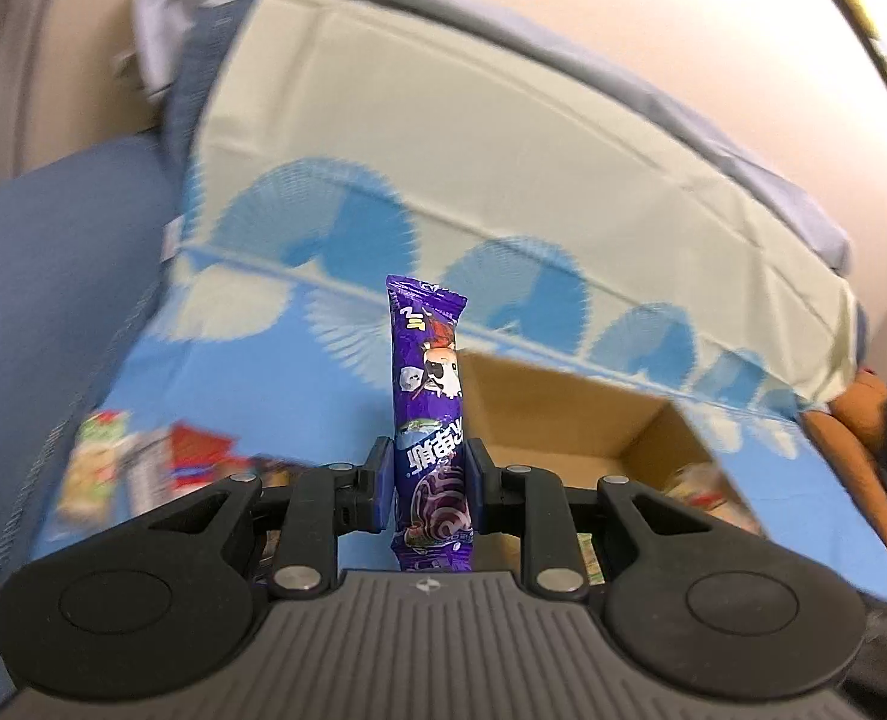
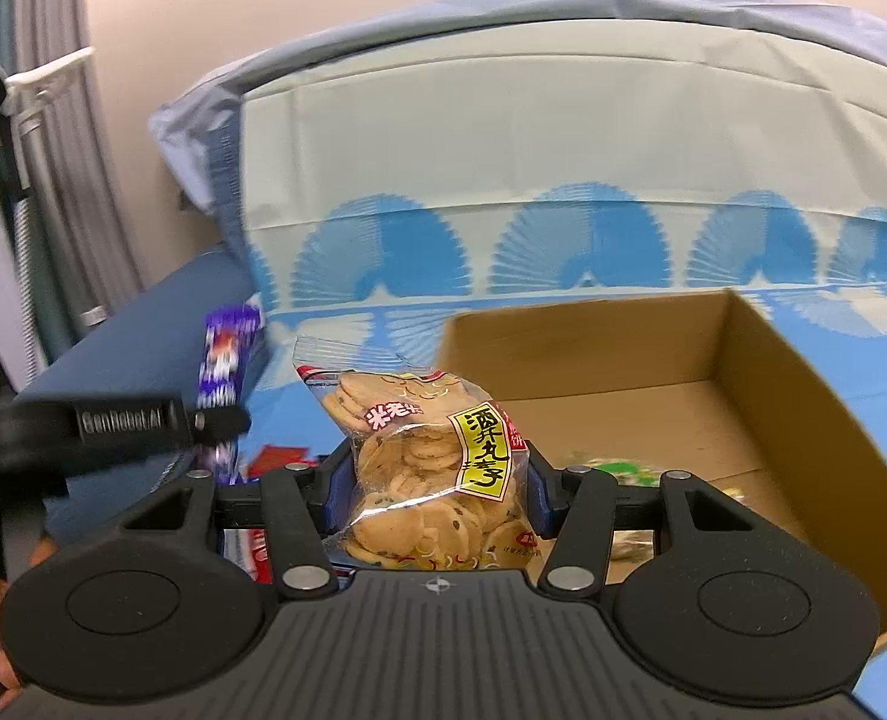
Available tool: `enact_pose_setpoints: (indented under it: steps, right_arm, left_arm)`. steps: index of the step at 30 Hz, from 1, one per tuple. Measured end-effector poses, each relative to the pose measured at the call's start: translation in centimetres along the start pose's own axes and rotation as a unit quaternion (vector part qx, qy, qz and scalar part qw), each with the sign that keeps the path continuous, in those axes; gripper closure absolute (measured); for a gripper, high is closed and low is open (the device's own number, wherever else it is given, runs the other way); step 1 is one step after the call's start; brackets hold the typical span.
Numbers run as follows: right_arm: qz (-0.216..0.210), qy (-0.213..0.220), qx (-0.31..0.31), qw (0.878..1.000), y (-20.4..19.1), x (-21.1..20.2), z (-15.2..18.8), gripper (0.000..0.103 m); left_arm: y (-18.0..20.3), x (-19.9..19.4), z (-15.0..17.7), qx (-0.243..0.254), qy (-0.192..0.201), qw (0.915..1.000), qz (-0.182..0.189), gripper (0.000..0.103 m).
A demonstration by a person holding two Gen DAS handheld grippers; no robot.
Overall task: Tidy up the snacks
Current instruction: 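Lift and carry the cookie bag and purple candy bar toward the box, then open both tools to drop the cookie bag and purple bar into the box, then move both open tools back to the snack row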
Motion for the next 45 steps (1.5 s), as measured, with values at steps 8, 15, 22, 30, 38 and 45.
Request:
enact_pose_setpoints:
  steps: [8,15,22,30,38,45]
  right_arm:
    - [0.058,0.002,0.040,0.998,4.0,0.4,-0.4,0.048]
    - [0.118,-0.002,0.067,0.991,6.9,0.5,-0.1,0.035]
    - [0.125,-0.020,0.077,0.989,7.2,0.9,0.4,0.026]
    - [0.130,-0.017,0.046,0.990,5.5,0.9,0.4,0.026]
    - [0.143,-0.012,0.011,0.990,3.7,0.8,1.3,0.026]
    - [0.132,0.008,-0.029,0.991,1.0,0.3,2.4,0.026]
  left_arm:
    - [7.9,3.8,-1.3,0.059,0.008,0.9970,0.050,0.077]
    - [11.0,5.2,-0.9,0.073,-0.004,0.9940,0.082,0.054]
    - [8.4,2.9,-0.2,0.077,0.011,0.9955,0.054,0.039]
    - [3.1,-2.3,1.5,0.118,0.035,0.9923,0.017,0.034]
    - [-5.1,-6.2,4.2,0.138,0.023,0.9893,-0.041,0.022]
    - [-13.3,-7.6,12.0,0.050,-0.043,0.9961,-0.059,0.097]
Point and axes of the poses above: each gripper's, at about its wrist camera, not at the fingertips, and x roughly the way its jaws point, y to its right, z to its underside, the point moved 5 cm from there along x, roughly the way its jaws point, and after that the axes turned 4 degrees about x, right-handed, at the moved point
